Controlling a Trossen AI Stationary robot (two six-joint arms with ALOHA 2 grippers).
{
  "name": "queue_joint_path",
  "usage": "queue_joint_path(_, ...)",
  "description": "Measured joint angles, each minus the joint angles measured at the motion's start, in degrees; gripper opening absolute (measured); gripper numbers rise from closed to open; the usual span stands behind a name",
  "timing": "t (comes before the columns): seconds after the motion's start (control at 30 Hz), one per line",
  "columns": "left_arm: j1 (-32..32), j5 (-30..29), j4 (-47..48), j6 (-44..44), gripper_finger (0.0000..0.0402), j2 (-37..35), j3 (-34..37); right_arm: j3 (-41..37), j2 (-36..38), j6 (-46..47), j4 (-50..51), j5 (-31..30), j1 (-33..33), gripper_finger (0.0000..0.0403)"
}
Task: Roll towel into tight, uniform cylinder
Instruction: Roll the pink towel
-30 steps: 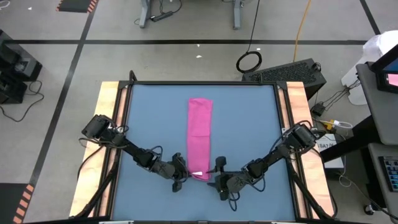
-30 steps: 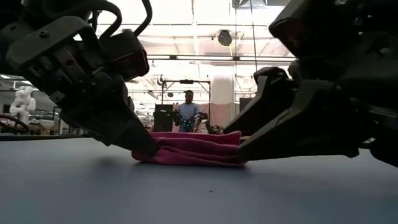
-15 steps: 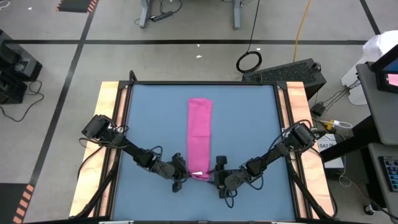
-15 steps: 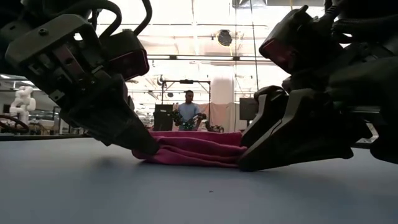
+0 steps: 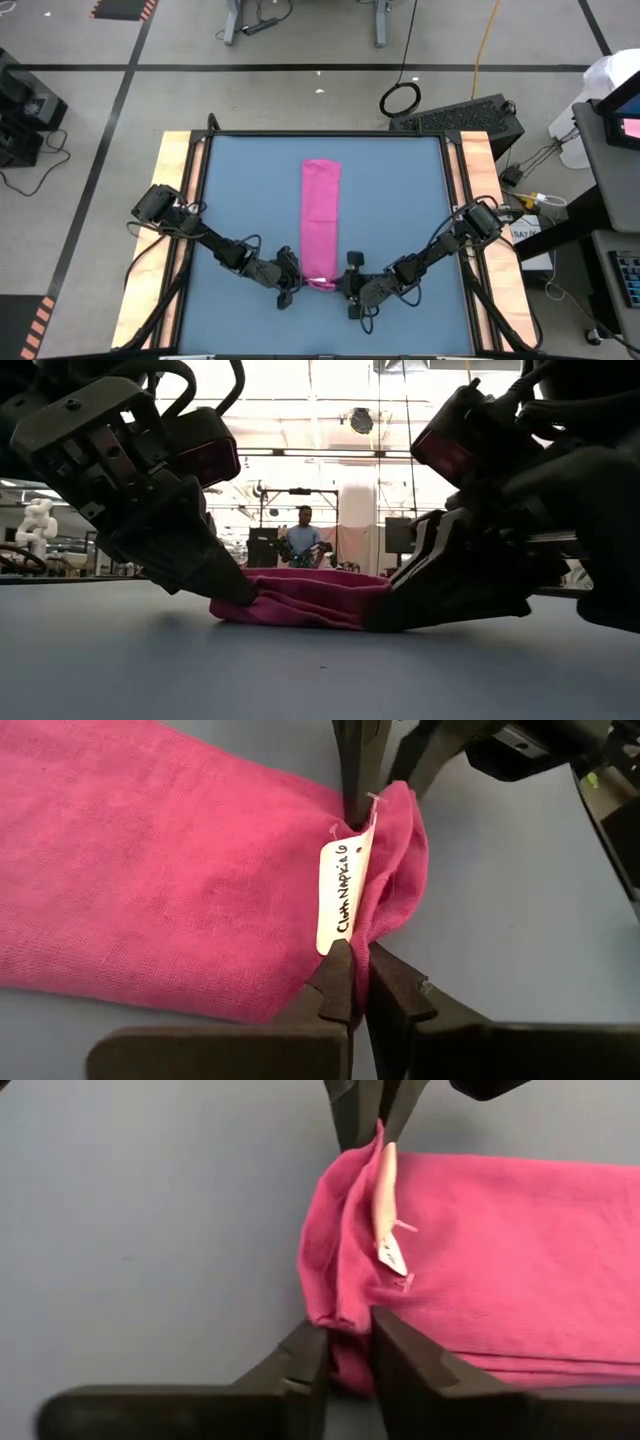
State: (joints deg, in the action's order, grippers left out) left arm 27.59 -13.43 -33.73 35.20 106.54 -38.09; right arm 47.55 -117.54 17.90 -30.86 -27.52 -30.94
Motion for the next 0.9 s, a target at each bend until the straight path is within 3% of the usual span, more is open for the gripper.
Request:
queue_joint_path(0.13, 0.25, -0.02, 0.16, -1.7, 0.0016, 0.0, 0.0, -0.14, 0.05, -0.14, -1.23, 0.06, 0.08, 0.0011)
queue_joint_path(0.27, 1.59, -0.41, -1.12, -5.97, 0.0037, 0.0, -0.02, -0.2, -0.04, 1.4, -2.83, 1.42, 0.14, 0.001)
queue_joint_path(0.57, 4.28, -5.79, -1.95, -9.7, 0.0183, -0.13, -0.04, -0.31, 4.03, 7.28, -0.38, 6.78, 0.53, 0.0003)
queue_joint_path(0.73, 8.02, -13.72, -4.89, -18.48, 0.025, -0.76, -0.04, -0.31, 6.24, 13.5, 1.73, 7.4, 1.92, 0.0003)
queue_joint_path(0.9, 11.89, -19.34, -11.99, -28.8, 0.0288, -0.76, -0.17, -0.29, 6.67, 16.46, 1.45, 11.44, 3.84, 0.0004)
